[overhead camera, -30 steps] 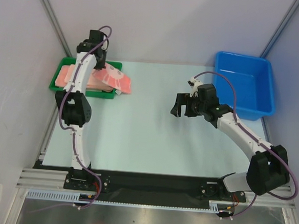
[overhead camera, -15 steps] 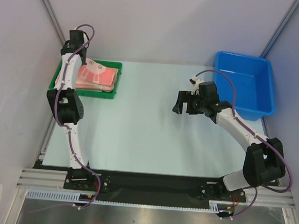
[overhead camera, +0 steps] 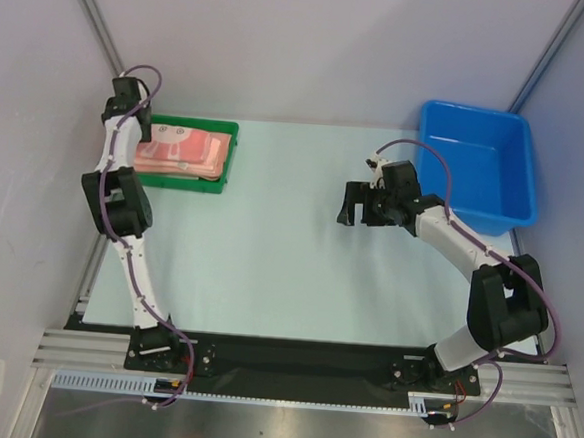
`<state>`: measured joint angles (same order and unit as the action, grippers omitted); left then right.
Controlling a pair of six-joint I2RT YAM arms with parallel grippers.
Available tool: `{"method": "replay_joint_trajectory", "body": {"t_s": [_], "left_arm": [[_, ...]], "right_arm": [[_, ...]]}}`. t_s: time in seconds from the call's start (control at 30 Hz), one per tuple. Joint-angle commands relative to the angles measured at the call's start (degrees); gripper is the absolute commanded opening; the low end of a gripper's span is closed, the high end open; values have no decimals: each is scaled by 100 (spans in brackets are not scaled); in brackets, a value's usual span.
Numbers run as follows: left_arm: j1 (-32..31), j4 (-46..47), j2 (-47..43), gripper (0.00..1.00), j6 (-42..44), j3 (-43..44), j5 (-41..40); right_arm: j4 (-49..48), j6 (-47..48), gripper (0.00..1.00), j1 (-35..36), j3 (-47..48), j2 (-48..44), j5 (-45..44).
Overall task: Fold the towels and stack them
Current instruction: Neatly place the folded towel into the bin
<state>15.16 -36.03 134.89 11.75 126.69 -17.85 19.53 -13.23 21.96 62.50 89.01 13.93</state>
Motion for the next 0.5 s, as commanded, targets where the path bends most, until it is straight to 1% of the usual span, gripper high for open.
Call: {"method": "replay_joint_trajectory", "body": {"t_s": [0.0,0.07,0.1,0.13,0.17,0.2,0.23,0.27,0.3,0.33,0.37,0.4,0.43,0.47], "left_arm": [[-495,132,-603,63,-155,-109,-158],[-890,79,-867,64,-286,-450,9],[-1170,9,-1172,65,-365,-592,88],[-1303,-26,-1332,65,-662,-732,280],[-1435,-35,-1508,66,-769,-1091,508],[-1750,-1,-1927,69,-910,-1294,623],[-1866,0,-2123,73,-1190,-1444,807],[-1963,61,-2368,88,-1401,-1829,1462],[-2155,113,-2823,91,-1612,-2033,1720],[-2236,270,-3167,98,-2128,-2322,2219],[-2323,959,-3493,100,-2298,-3177,3277],[-2585,1271,-4183,100,-2387,-3595,3679],[-2753,1387,-4486,100,-2405,-3904,3735],[-2920,1501,-4794,100,-2466,-4377,3553]], "right_arm": [[-28,32,100,63,350,-59,-198],[86,-82,100,142,516,-94,-408],[173,-135,100,203,605,-156,-531],[365,-196,100,256,719,-234,-689],[446,-301,100,283,885,-305,-995],[525,-346,100,335,965,-384,-1059],[552,-399,100,344,1027,-602,-1051],[622,-417,100,336,1219,-700,-1025],[840,-460,100,344,1325,-805,-1146],[964,-487,100,345,1431,-998,-1243],[1069,-496,100,362,1527,-1130,-1314],[1184,-461,100,388,1572,-1271,-1628],[1193,-478,100,458,1520,-1612,-1761],[1115,-496,100,476,1406,-1798,-1867]]}}
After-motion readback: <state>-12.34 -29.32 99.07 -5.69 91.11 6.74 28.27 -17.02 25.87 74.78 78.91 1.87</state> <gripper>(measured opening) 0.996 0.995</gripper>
